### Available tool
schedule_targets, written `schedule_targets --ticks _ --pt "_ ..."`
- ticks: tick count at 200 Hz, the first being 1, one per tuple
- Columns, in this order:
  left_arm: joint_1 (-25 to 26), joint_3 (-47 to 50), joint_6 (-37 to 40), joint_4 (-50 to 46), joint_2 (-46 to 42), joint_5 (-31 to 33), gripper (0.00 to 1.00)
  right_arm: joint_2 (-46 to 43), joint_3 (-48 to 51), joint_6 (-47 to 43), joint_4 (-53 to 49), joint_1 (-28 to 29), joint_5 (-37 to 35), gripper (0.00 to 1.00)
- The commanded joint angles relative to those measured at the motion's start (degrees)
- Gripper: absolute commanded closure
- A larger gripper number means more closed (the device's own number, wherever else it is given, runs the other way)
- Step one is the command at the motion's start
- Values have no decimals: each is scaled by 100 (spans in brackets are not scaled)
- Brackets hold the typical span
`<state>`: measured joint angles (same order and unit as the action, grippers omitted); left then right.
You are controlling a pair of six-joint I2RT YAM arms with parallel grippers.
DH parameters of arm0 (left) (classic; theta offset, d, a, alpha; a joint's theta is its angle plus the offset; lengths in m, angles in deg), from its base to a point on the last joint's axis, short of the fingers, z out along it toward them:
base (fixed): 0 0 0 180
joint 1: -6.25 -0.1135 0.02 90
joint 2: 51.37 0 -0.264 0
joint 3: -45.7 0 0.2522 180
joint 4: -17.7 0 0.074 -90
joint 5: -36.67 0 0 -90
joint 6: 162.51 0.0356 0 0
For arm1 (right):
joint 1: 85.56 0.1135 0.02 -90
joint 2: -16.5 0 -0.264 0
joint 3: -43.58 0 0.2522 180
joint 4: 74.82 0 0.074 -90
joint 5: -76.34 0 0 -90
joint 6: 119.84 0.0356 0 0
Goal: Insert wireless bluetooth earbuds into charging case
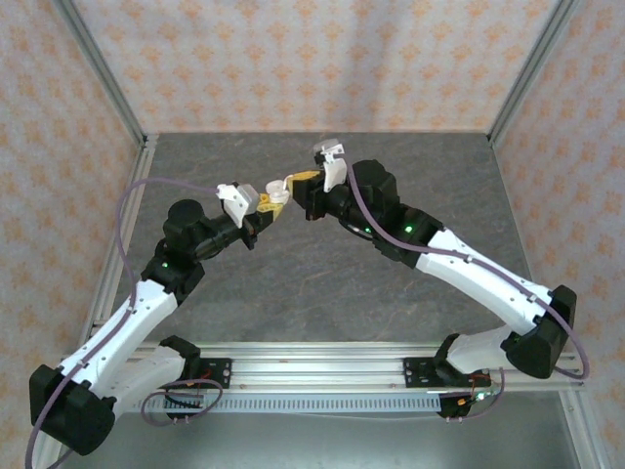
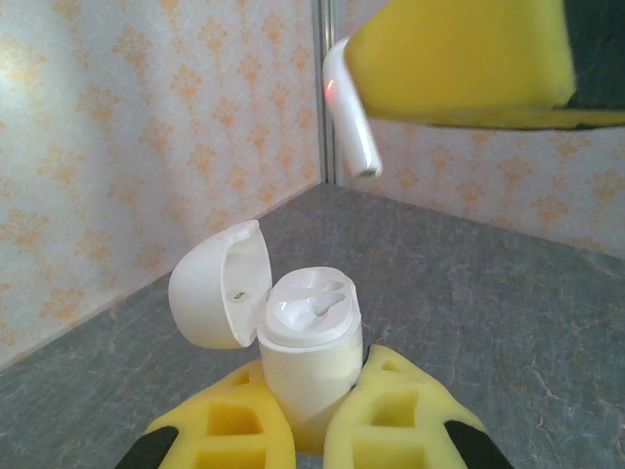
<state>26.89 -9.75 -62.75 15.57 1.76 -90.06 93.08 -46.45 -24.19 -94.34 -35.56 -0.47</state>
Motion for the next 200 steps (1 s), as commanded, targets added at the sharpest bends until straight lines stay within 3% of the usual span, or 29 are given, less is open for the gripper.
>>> schedule_targets --ticks 1,200 --pt "49 -60 -95 161 -157 182 100 75 64 70 317 40 227 87" --pt "221 -194 -185 98 -140 316 100 120 159 -683 -78 256 -661 87"
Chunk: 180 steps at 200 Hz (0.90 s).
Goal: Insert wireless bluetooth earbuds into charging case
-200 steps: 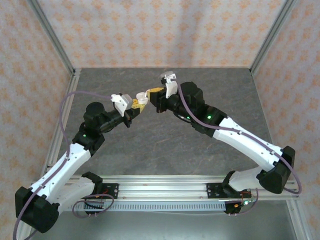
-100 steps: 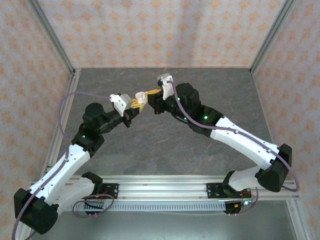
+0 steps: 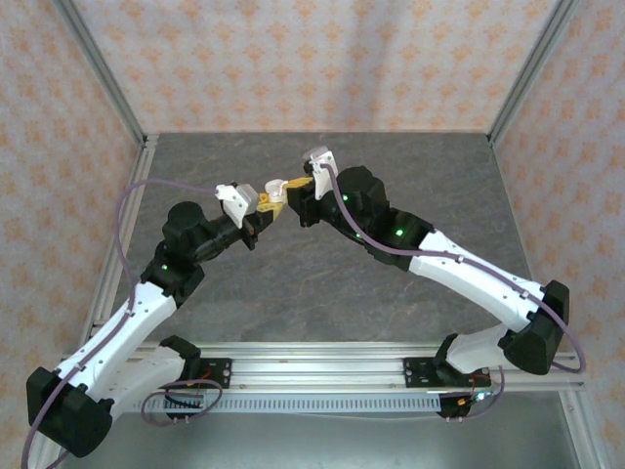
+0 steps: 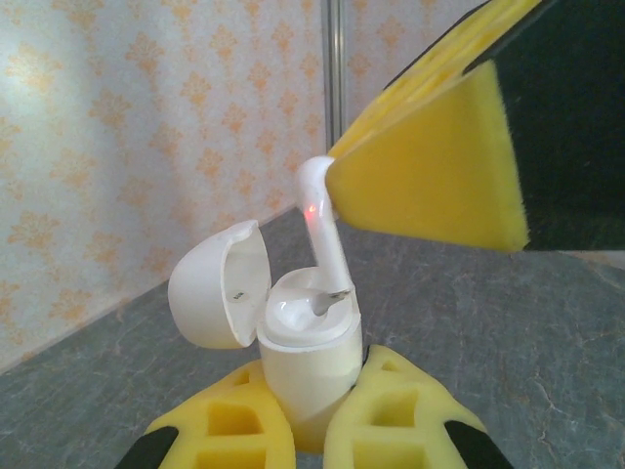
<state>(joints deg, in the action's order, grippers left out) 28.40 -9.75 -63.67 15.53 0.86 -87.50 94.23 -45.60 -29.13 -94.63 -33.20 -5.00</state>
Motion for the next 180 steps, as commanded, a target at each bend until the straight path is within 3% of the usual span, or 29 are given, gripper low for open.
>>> schedule_targets --ticks 1,103,145,180 --pt "70 -192 -93 100 -53 60 100 0 73 -187 -48 20 -208 87" --pt "92 -246 -24 -17 50 127 100 -9 161 -145 -96 20 -191 87" --pt "95 -274 143 -497 -10 468 100 -76 99 192 -252 3 -617 86" --pt "93 -196 120 -805 -111 899 100 173 -272 821 -856 -201 -474 85"
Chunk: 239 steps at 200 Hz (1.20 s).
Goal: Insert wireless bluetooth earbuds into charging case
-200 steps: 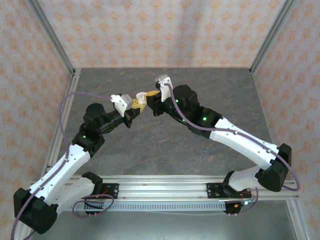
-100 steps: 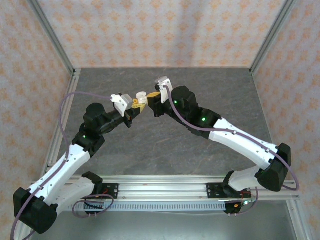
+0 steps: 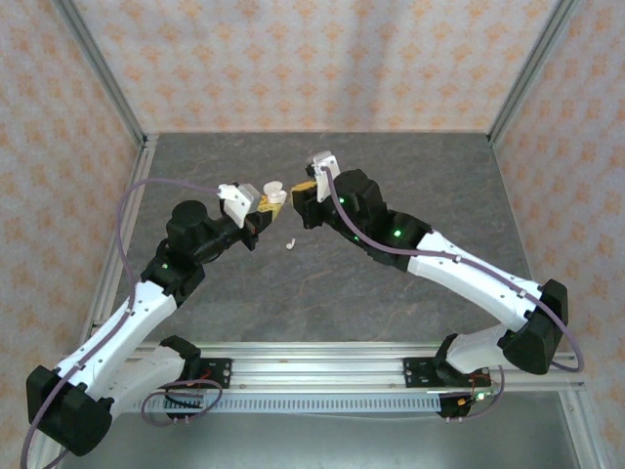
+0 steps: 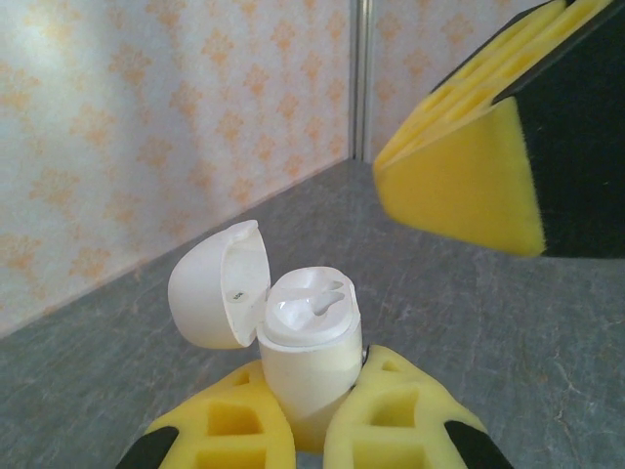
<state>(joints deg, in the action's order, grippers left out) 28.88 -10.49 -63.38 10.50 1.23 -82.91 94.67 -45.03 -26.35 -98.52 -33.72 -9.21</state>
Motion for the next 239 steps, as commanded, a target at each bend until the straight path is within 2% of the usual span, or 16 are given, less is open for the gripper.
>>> schedule_targets --ticks 1,33,59,97,130,182,205,239 --pt "42 -123 91 -312 -151 456 100 142 -329 577 -484 -161 -33 85" --pt "46 52 -20 -583 -371 860 100 306 -181 1344 -608 -480 660 81" --pt "45 330 -128 -721 -769 1095 100 714 -293 1895 -987 -768 957 76" --pt "42 659 -260 -995 -1385 1325 100 2224 -1431 1929 -2168 -824 1340 70" --pt "45 812 -325 -1249 -1788 1444 100 3563 -2322 1849 -2407 -780 1521 68" --pt "43 847 -348 -1579 -2086 1422 100 5560 -4350 1276 -3295 -819 1683 81" --pt "47 855 -350 -1636 -2103 1407 100 6040 -4766 1194 -3504 -948 1698 85" --pt "42 908 -357 -1598 -2096 1409 100 6348 -4901 1005 -3701 -1169 1900 86"
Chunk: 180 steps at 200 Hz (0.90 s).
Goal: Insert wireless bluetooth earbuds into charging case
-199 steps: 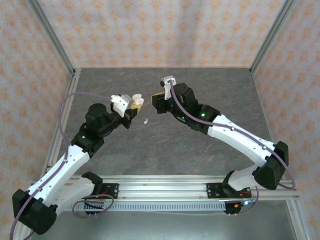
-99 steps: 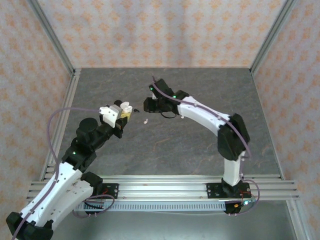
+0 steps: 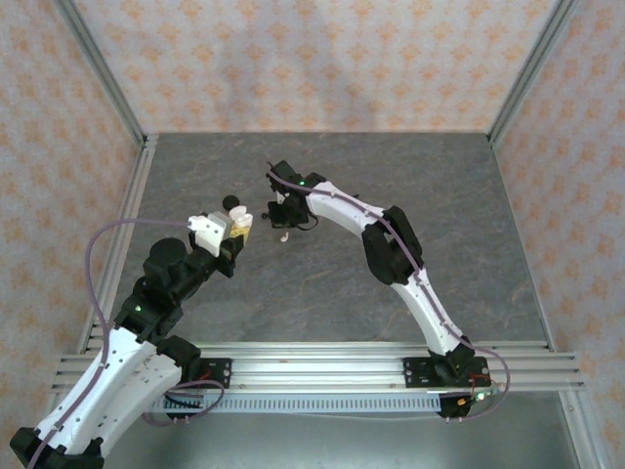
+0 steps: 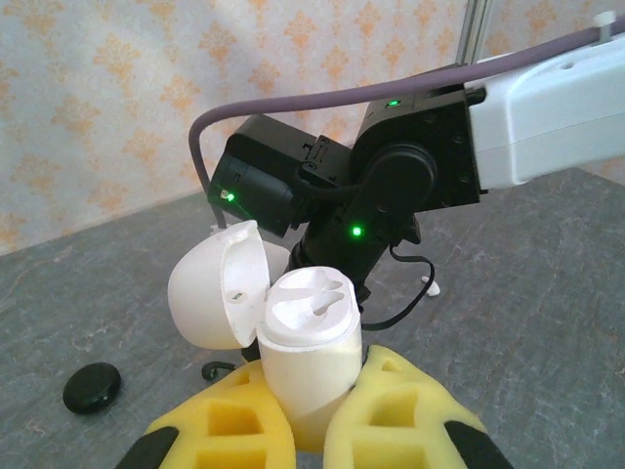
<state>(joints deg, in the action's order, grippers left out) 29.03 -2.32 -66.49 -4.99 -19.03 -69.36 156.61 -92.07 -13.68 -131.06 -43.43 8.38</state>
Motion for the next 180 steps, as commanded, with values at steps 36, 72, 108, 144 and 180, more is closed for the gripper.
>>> schedule_targets --ticks 36,72,108,144,180 --pt "28 137 -66 32 19 27 100 68 121 -682 -814 -238 370 86" --pt "28 157 -75 168 162 -15 100 -296 900 -858 -722 -220 658 86" --pt "33 130 -66 223 284 -58 100 -698 1510 -1127 -588 -25 882 86" --pt "32 135 -92 211 278 -58 100 -992 2004 -931 -532 197 884 86" --pt "33 130 -84 110 169 -11 100 -1452 2441 -673 -287 365 1113 86"
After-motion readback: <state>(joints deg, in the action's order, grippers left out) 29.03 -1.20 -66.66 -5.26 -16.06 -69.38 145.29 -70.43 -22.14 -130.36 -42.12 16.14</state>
